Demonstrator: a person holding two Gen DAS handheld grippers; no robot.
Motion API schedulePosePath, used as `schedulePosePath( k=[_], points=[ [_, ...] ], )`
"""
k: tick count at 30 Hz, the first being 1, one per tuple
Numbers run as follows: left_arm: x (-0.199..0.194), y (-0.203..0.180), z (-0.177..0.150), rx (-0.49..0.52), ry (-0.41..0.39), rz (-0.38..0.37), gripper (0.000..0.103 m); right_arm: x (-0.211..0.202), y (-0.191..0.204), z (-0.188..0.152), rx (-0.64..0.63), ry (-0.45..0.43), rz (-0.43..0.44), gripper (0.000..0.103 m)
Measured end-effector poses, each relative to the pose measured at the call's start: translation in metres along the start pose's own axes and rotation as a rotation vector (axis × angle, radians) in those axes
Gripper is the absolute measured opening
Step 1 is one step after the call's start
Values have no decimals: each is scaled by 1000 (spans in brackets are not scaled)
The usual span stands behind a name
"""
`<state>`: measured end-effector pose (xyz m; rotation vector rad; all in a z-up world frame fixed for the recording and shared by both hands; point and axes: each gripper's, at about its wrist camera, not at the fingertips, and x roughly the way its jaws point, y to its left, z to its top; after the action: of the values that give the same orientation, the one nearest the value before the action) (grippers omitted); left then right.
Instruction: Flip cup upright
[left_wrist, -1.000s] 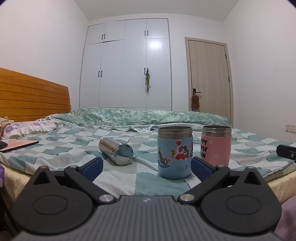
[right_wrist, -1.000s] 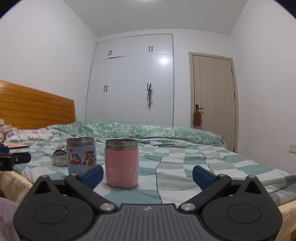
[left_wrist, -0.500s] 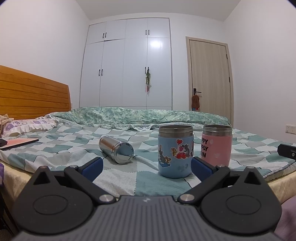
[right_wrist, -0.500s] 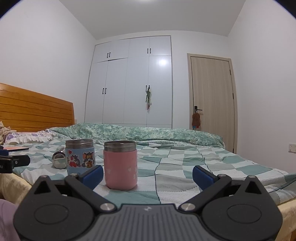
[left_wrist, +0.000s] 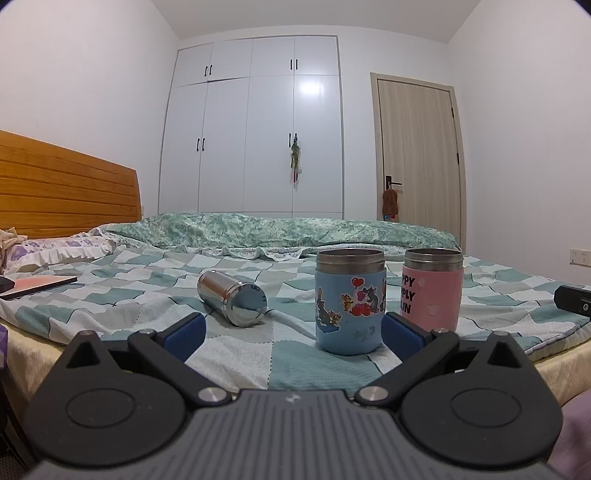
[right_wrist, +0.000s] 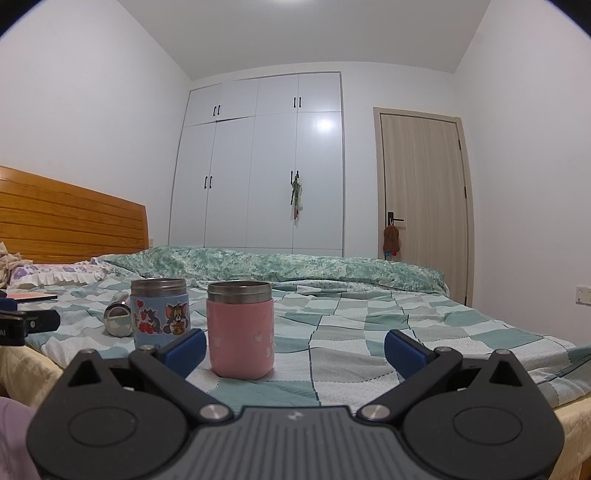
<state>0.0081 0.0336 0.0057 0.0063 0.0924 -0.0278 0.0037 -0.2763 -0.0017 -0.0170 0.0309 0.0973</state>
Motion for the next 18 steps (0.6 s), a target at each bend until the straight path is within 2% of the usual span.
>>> schedulePosePath(
  k=[18],
  points=[
    [0, 1, 1, 4, -5, -6, 103, -1, 0, 0, -2, 0, -1, 103]
  ],
)
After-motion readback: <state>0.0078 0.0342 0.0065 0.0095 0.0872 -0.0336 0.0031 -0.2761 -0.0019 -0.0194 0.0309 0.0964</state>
